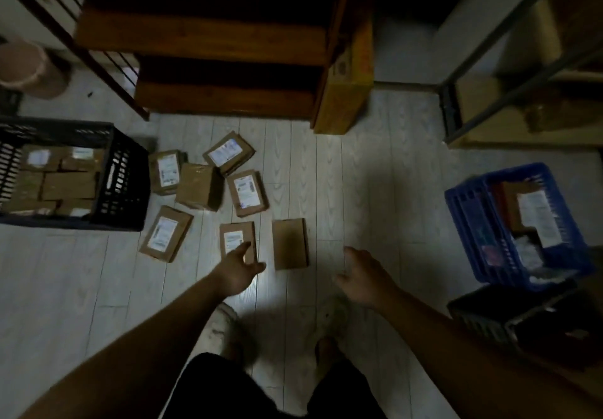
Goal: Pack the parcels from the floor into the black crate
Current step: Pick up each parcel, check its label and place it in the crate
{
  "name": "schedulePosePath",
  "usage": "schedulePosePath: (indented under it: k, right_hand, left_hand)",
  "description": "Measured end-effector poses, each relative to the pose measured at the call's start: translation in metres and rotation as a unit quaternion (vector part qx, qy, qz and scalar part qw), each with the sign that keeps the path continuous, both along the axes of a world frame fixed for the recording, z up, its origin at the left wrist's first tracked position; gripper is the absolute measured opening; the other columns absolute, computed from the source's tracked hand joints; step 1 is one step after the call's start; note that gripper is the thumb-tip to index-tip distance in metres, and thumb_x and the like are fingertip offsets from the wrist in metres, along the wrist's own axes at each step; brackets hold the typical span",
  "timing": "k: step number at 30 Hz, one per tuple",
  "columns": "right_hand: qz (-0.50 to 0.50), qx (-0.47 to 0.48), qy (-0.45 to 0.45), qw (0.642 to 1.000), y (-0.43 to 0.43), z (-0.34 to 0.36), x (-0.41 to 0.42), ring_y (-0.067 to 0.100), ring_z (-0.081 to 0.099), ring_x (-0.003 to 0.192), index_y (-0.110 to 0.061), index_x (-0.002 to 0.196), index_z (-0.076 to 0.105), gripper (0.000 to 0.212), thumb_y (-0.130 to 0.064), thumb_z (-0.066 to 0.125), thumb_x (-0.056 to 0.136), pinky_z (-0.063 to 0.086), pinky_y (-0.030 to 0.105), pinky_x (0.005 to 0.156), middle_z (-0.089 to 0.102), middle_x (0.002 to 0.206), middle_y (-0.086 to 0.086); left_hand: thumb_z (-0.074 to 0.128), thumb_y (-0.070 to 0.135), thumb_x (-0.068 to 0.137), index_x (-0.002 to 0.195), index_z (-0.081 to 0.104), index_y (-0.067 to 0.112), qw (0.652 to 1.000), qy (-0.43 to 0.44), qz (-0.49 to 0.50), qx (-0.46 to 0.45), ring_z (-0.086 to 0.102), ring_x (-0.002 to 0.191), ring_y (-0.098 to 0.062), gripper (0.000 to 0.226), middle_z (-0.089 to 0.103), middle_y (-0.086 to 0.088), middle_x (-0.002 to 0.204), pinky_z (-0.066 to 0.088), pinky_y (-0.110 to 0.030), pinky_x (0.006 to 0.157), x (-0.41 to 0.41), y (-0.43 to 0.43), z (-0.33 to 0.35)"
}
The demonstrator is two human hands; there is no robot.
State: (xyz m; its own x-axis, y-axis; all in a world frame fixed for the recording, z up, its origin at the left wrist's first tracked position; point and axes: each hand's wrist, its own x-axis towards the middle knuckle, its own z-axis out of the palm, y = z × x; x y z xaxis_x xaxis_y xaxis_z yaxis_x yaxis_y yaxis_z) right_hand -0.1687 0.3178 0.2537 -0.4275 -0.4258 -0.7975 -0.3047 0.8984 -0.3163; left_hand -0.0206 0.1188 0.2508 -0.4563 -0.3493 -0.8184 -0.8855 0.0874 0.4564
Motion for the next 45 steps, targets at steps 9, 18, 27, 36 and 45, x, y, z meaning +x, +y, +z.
schedulePosePath:
  k: [9,18,27,36,45]
  right_hand:
    - [-0.039,0.011,-0.024,0.999,-0.013,-0.244,-0.020,0.032,0.029,0.139,-0.013,0.151,0.016,0.077,-0.040,0.056,0.092,0.033,0.045,0.110,0.023,0.154,0.014]
    - [-0.120,-0.026,-0.015,0.992,-0.052,-0.513,-0.019,0.033,0.053,0.118,-0.010,0.141,0.036,0.075,-0.044,0.063,0.079,0.047,0.044,0.097,0.050,0.134,0.014]
    - [-0.223,-0.058,0.047,0.972,-0.079,-0.613,0.008,0.036,0.045,0.125,-0.016,0.148,0.024,0.075,-0.046,0.056,0.088,0.041,0.041,0.102,0.040,0.141,0.016]
    - [-0.230,-0.258,0.079,0.935,-0.106,-0.532,-0.028,0.030,0.051,0.120,-0.025,0.150,0.017,0.075,-0.026,0.061,0.090,0.040,0.028,0.090,0.046,0.140,0.009]
    - [-0.244,-0.381,0.038,0.891,-0.137,-0.480,-0.040,0.025,0.046,0.127,-0.033,0.152,0.001,0.082,-0.026,0.059,0.093,0.040,0.030,0.092,0.037,0.148,0.007]
  left_hand:
    - [0.054,0.025,0.094,0.147,0.022,0.016,0.997,-0.068,0.026,0.023,0.050,0.119,-0.024,0.063,0.037,-0.013,0.147,0.044,-0.024,0.091,-0.023,0.003,-0.231]
    - [0.056,0.028,0.092,0.151,0.013,0.018,0.993,-0.030,0.110,-0.003,0.049,0.122,-0.028,0.073,0.031,-0.011,0.151,0.041,-0.023,0.077,-0.034,-0.015,-0.485]
    - [0.062,0.040,0.086,0.125,0.042,0.012,0.998,0.007,0.058,0.009,0.059,0.092,-0.023,0.052,0.059,-0.008,0.112,0.050,-0.032,0.074,-0.057,-0.011,-0.591]
    - [0.056,0.022,0.091,0.146,0.019,0.024,0.970,0.185,0.155,-0.022,0.052,0.117,-0.028,0.067,0.049,-0.008,0.137,0.042,-0.047,0.103,-0.089,-0.029,-0.523]
    - [0.046,0.013,0.094,0.143,0.017,0.029,0.919,0.326,0.206,-0.083,0.045,0.118,-0.018,0.058,0.043,0.003,0.128,0.036,-0.041,0.106,-0.097,-0.044,-0.472]
